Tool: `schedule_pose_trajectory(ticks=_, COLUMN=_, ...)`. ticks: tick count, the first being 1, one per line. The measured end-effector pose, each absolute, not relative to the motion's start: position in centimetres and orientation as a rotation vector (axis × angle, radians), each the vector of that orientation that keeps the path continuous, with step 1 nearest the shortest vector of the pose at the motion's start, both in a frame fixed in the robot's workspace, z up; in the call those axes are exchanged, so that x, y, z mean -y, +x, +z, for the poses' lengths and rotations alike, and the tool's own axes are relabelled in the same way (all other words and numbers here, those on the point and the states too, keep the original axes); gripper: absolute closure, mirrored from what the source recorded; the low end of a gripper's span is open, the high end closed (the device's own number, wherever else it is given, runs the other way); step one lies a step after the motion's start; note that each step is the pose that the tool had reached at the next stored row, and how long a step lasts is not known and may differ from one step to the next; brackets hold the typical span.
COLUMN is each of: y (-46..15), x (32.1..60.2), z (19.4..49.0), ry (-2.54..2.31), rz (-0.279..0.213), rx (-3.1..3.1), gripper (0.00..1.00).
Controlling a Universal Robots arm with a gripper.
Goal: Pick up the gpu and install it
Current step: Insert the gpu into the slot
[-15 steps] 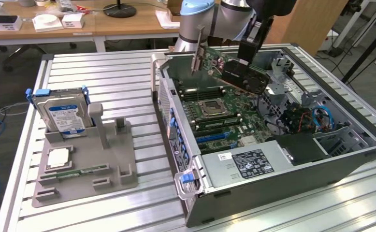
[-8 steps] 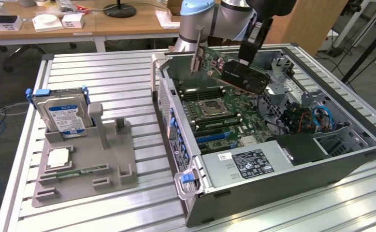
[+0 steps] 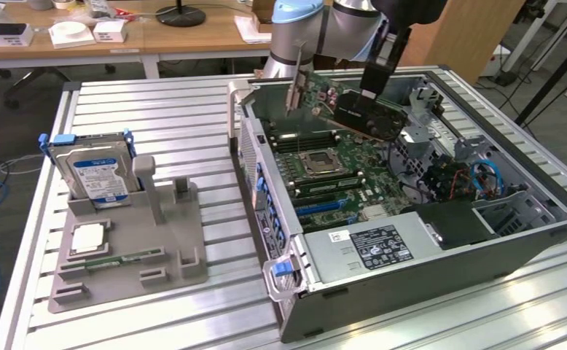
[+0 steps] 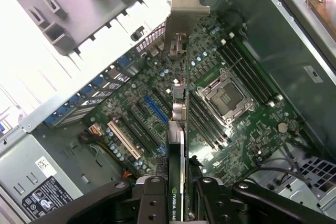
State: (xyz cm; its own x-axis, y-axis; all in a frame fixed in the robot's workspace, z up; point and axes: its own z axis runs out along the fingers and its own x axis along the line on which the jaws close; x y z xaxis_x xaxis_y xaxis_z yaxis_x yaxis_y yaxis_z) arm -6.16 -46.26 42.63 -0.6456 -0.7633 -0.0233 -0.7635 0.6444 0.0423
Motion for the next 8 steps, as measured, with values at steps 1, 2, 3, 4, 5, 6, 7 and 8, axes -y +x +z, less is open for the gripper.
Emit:
schedule_pose_trajectory(ticks=1, y=-6.16, x=46.26, z=42.64, ry=-1.328, rz=0.076, rx=-2.842, gripper=0.74)
schedule_pose_trajectory(ticks=2, y=-6.16, x=46.26, z=42.63, ry=-1.336, rz=0.076, rx=-2.839, gripper=0.74)
schedule_pose_trajectory(ticks=3, y=-6.16, x=46.26, z=42.63, ry=-1.343, rz=0.076, rx=-2.836, gripper=0.74)
schedule_pose_trajectory(ticks=4, y=-6.16, x=46.26, z=42.63, ry=-1.351, rz=0.076, rx=-2.832, gripper=0.74)
schedule_pose_trajectory(ticks=5, y=-6.16, x=46.26, z=42.63, ry=-1.358, rz=0.076, rx=-2.829, gripper=0.74)
schedule_pose_trajectory(ticks=6, y=-6.16, x=46.26, z=42.63, ry=-1.365, rz=0.076, rx=-2.826, gripper=0.74)
schedule_pose_trajectory(ticks=7, y=-6.16, x=46.26, z=42.64, ry=-1.372, rz=0.076, rx=-2.822, gripper=0.74)
schedule_pose_trajectory(ticks=8, y=-6.16, x=46.26, z=42.63, ry=-1.38, rz=0.076, rx=-2.819, gripper=0.74)
